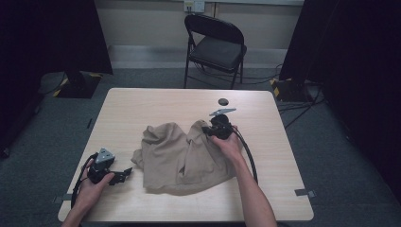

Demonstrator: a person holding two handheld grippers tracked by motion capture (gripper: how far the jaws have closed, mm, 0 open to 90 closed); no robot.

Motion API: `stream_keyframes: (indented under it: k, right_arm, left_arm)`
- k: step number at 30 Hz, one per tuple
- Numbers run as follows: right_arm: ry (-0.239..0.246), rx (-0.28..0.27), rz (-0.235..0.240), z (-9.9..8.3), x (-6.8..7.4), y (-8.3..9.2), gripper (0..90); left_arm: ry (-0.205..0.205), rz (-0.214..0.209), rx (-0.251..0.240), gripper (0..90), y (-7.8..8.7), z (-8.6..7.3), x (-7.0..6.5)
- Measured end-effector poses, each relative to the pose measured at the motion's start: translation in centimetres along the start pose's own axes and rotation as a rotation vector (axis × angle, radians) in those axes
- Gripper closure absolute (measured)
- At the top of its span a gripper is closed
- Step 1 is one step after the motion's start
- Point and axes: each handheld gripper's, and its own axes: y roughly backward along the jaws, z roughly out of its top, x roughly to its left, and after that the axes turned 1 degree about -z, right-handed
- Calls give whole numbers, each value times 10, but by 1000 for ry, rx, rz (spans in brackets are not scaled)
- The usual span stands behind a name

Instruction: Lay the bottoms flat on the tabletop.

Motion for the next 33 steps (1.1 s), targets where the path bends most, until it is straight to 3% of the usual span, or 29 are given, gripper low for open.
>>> stream_keyframes:
  k: [4, 9, 17, 27, 33]
  right_arm:
    - [12, -41, 46, -9, 4, 28, 874]
    - [38, -69, 75, -36, 8, 66, 874]
    - [39, -82, 62, -87, 11, 117, 874]
    - [7, -54, 17, -142, 13, 158, 873]
    - [-4, 23, -37, -174, 11, 154, 868]
  left_arm:
    - [0, 0, 0, 119, 0, 0, 0]
    - [1, 0, 0, 119, 0, 0, 0]
    - [1, 0, 0, 119, 0, 0, 0]
    - [0, 0, 0, 119, 0, 0, 0]
    - [1, 0, 0, 119, 0, 0, 0]
